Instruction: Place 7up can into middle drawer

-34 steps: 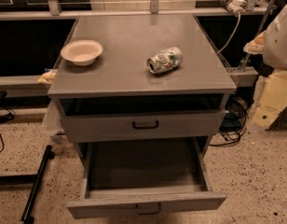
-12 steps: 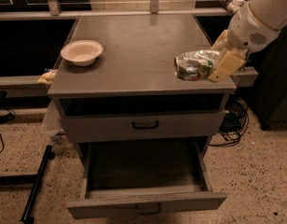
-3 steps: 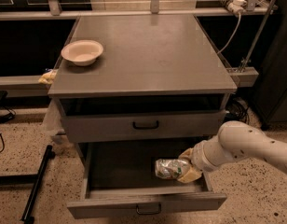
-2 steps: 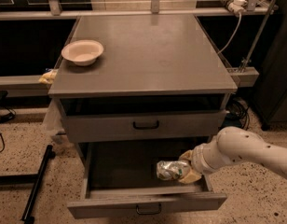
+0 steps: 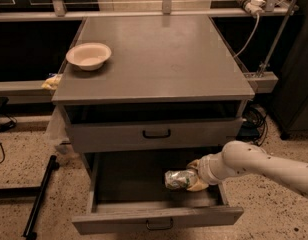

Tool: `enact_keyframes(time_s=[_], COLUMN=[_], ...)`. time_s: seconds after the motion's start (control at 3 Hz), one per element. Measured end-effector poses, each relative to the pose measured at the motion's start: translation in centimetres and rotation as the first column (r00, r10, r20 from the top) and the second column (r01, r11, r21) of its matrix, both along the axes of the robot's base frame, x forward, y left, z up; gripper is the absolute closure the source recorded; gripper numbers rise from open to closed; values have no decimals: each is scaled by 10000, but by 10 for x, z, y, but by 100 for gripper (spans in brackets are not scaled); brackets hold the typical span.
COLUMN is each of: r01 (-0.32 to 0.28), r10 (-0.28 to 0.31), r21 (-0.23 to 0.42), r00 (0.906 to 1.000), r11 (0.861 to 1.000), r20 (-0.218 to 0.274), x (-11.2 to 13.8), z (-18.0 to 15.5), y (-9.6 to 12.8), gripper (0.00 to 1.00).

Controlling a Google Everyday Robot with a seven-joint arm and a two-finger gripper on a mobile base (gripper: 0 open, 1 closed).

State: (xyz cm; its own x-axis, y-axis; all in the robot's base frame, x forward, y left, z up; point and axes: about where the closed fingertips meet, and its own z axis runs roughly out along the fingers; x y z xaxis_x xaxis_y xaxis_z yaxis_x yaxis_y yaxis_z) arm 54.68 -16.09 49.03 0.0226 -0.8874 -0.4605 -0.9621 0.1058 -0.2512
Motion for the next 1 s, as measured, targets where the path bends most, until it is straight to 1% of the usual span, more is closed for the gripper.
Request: enact_keyframes(time_s=[0.33,0.67,1.0], r01=[78,314,523], r10=[-80,-319,-529], r21=[143,283,424], r00=[9998,9993,9985], r11=[9999,9991,9977], r20=[160,190,115], x=[20,34,44], z=[-26,-52,-73], y=[3,4,5], gripper=[100,100,100])
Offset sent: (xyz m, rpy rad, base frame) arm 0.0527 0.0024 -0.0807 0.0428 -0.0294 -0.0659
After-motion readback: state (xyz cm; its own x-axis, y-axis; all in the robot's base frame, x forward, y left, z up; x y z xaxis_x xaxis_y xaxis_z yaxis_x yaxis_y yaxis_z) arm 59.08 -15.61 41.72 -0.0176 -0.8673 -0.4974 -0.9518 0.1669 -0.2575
